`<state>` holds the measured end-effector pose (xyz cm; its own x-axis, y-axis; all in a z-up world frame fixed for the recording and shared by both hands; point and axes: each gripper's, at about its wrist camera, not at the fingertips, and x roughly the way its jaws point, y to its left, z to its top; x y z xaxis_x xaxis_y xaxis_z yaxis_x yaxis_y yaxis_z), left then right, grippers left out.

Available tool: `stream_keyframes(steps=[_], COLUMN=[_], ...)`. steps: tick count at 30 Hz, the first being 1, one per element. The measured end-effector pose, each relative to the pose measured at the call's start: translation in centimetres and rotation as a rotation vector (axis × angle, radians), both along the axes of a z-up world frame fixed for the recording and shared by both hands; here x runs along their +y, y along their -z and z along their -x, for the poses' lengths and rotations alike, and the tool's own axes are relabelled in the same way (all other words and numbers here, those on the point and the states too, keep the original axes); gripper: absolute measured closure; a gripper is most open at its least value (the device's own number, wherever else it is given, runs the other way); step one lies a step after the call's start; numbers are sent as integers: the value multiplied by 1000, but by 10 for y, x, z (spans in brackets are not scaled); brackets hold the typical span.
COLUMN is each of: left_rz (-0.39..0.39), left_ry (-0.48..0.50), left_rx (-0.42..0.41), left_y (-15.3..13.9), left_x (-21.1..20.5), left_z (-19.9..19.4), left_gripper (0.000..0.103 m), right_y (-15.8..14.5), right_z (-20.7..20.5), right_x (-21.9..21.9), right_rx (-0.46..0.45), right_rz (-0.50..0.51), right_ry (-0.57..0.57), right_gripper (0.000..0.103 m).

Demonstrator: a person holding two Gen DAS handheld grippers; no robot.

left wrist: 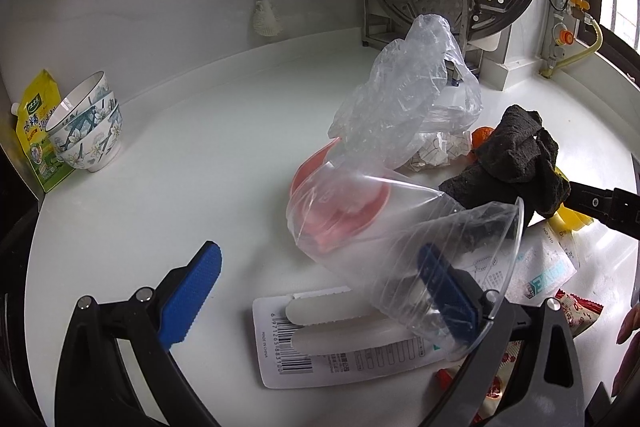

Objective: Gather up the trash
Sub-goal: 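Move left gripper to the clear plastic cup while right gripper approaches the yellow lid, then close left gripper on the clear cup while right gripper closes on the yellow lid rim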

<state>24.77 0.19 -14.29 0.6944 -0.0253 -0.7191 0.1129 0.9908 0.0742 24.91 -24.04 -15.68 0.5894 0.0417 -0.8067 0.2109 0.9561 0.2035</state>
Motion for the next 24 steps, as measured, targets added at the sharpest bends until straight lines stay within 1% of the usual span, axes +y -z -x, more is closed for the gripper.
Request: stream_keyframes(steps=[2, 5, 7, 12, 19, 20, 21, 24], left_rz=[2, 3, 4, 14, 18, 21, 25, 38], left_ry=[1, 4, 5, 5, 5, 6, 9, 16], left_rx=[2, 3, 4, 11, 3, 1, 1, 7], left_y=[0, 1, 1, 1, 2, 2, 2, 0], left_x=[0, 0, 0, 0, 0, 0, 1, 1], left_z=[0, 0, 0, -3, -3, -3, -3, -4], left_gripper=[6, 6, 6, 6, 6, 8, 13, 24], right_y=[4, 10, 13, 16, 18, 19, 19, 19], right_z=[-5, -9, -12, -19, -24, -24, -24, -24], right_x=[-1, -8, -11, -11, -8, -8, -7, -5], right_rx=[23, 46, 67, 82, 80, 78, 75, 74], right_rz=[2, -41, -40, 21, 104, 113, 119, 140], right_ry=[4, 20, 33, 37, 36, 35, 35, 30], right_gripper=[17, 17, 17, 17, 17, 17, 18, 18])
